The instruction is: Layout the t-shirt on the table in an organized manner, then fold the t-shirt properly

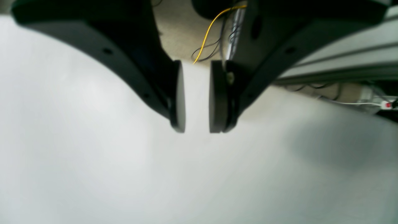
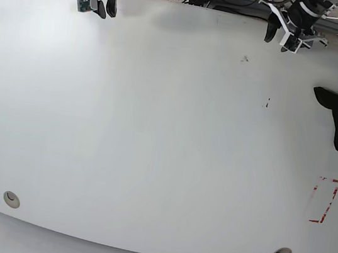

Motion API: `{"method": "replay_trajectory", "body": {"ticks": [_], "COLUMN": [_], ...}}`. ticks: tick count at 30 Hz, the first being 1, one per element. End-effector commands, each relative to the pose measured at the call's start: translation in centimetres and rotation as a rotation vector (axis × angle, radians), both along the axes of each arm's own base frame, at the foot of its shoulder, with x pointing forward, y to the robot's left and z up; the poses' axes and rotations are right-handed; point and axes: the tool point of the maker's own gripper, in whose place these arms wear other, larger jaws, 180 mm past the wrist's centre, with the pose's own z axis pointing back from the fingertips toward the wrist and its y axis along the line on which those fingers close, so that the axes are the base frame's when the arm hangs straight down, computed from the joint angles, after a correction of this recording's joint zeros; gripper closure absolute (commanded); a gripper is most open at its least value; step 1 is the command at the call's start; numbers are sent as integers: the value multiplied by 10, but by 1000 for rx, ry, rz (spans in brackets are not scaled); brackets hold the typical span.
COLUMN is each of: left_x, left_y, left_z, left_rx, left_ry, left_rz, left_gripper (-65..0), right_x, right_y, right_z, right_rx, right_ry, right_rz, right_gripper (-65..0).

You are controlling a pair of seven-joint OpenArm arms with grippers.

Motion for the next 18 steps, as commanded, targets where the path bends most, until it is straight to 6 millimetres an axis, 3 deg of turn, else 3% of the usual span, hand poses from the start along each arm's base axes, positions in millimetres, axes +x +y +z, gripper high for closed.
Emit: {"method": "replay_trajectory", "body": {"ticks": [1,9,18], "left_x": [-24,-99,-153], "left_y": [4,4,7], "left_z": [1,-9,-25], "left_rx": [1,0,-4], "left_ry": [39,230,380], "left_rz": [12,13,34], "left_gripper": [-251,-251,-251], "right_x": [-28,-88,-142], "right_y": [4,6,4], "right_z": [8,6,-10], "right_rx": [52,93,103], "right_ry": [27,175,332], "right_rz": [-10,-40,-71], "right_gripper": [-125,-124,-124]}}
